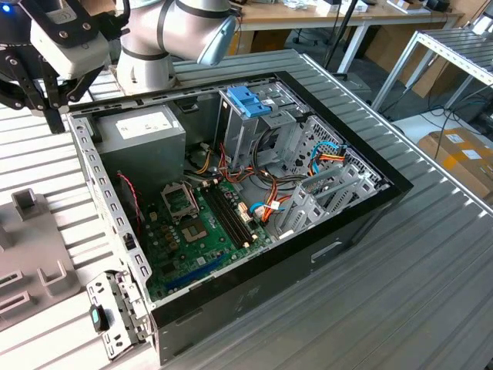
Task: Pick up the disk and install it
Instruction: 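Reach for the disk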
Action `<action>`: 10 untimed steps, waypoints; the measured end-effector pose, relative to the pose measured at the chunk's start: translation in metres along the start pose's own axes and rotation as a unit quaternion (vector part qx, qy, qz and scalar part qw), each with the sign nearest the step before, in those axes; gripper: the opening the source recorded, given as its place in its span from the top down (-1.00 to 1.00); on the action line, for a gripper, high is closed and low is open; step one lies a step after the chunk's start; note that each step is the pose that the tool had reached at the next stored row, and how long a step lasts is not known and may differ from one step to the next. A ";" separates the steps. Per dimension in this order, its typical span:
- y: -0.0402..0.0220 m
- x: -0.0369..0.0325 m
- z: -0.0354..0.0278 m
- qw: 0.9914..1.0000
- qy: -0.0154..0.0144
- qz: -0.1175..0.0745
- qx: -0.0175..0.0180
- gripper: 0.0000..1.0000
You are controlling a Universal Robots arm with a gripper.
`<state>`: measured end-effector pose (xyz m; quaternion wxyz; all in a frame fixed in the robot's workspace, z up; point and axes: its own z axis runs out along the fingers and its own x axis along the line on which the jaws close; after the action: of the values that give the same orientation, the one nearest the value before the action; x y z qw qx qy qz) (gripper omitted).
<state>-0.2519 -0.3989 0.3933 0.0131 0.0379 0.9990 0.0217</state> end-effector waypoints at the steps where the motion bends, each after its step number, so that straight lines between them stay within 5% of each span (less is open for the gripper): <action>1: -0.0001 0.0008 0.0000 1.000 0.000 0.000 0.000 0.79; 10: -0.0007 0.0094 -0.0003 1.000 0.000 0.000 0.000 0.79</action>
<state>-0.2613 -0.3989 0.3933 0.0131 0.0379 0.9990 0.0217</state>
